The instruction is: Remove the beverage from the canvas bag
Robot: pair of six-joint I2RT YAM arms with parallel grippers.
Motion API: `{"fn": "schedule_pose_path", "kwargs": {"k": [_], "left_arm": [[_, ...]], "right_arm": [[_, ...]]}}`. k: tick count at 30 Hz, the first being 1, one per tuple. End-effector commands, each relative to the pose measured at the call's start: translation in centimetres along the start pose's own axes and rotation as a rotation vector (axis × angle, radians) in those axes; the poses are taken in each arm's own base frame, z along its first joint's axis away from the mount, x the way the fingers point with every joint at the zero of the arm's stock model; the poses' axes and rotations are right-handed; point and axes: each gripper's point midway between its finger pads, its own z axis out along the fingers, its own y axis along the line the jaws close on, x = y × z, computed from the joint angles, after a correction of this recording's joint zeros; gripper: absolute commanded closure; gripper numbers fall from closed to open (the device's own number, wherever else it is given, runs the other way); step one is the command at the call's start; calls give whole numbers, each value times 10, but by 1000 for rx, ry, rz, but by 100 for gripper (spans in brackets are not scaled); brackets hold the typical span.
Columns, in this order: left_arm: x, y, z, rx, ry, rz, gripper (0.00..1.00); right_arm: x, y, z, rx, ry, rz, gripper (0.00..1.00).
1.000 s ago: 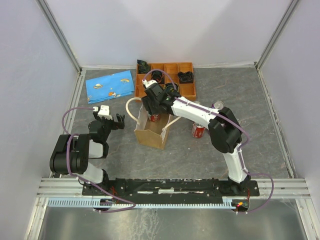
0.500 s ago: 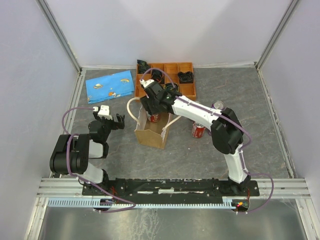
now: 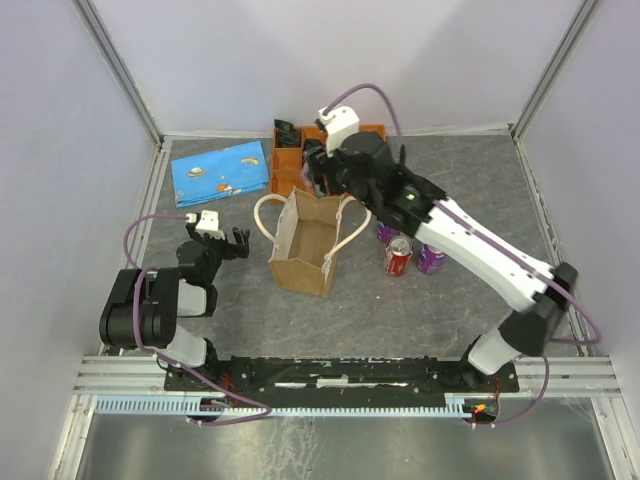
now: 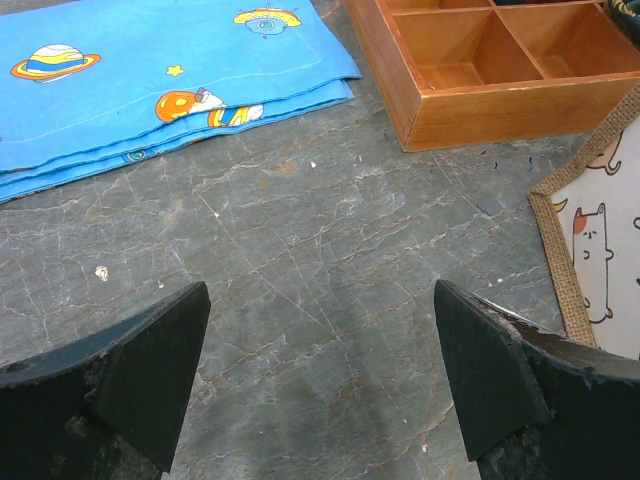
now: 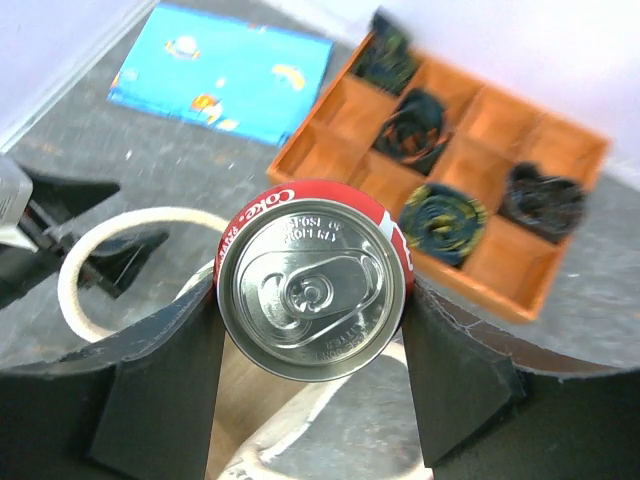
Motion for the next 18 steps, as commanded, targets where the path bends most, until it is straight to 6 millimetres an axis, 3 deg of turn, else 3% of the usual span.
{"fn": "schedule_pose_path", "kwargs": {"k": [1,8,11,14,18], "left_arm": [[-16,2,2,9,-60,62,1],[-16,1,2,9,-59,61,1],[-17,2,2,9,-61,62,1],[-16,1,2,9,-59,61,1],[-16,2,2,9,-60,62,1]], "right_arm": [[-65,-52,-55,223,-240,-10,100],[-27,-130,-93,478,-201,37,100],[-5,-155,-104,535,-177,85,100],[17,-165,-110,552,-144,114,100],[41,-155,-108,481,-104,127,100]]}}
